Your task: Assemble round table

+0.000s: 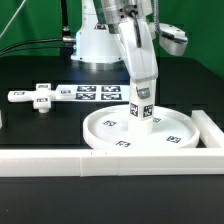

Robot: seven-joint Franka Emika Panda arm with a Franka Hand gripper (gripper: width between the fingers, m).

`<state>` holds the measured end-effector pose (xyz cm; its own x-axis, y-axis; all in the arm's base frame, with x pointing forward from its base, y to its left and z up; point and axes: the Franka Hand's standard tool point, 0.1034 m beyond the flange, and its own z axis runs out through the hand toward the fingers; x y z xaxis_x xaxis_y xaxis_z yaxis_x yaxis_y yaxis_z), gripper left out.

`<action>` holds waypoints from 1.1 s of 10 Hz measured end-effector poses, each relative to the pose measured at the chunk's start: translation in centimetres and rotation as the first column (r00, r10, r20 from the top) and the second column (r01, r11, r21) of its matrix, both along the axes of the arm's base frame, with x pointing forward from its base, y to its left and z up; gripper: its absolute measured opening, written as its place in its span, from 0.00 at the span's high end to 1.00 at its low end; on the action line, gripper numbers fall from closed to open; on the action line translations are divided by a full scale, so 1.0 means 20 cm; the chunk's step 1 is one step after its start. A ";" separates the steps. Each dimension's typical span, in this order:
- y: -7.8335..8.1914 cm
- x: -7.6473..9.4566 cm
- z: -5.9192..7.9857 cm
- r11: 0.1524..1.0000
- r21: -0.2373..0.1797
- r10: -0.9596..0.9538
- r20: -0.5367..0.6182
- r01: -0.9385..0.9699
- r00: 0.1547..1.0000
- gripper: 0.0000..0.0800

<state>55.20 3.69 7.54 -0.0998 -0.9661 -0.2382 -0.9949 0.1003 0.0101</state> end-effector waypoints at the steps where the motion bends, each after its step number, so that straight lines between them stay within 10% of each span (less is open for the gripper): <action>1: 0.00 0.00 0.00 1.000 0.000 -0.007 -0.001 0.007 1.000 0.49; 5: 0.06 -0.02 -0.01 0.977 -0.026 0.214 0.010 -0.213 0.977 0.20; 11: 0.06 -0.01 0.01 0.696 -0.070 0.718 0.105 -0.715 0.688 0.19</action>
Offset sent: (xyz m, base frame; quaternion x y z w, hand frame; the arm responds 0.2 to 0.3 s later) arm 0.0002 0.0029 -0.0004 -0.1025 0.1320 -0.1862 0.9682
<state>55.08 4.88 7.66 0.6511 -0.7375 -0.1794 -0.7579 -0.6444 -0.1016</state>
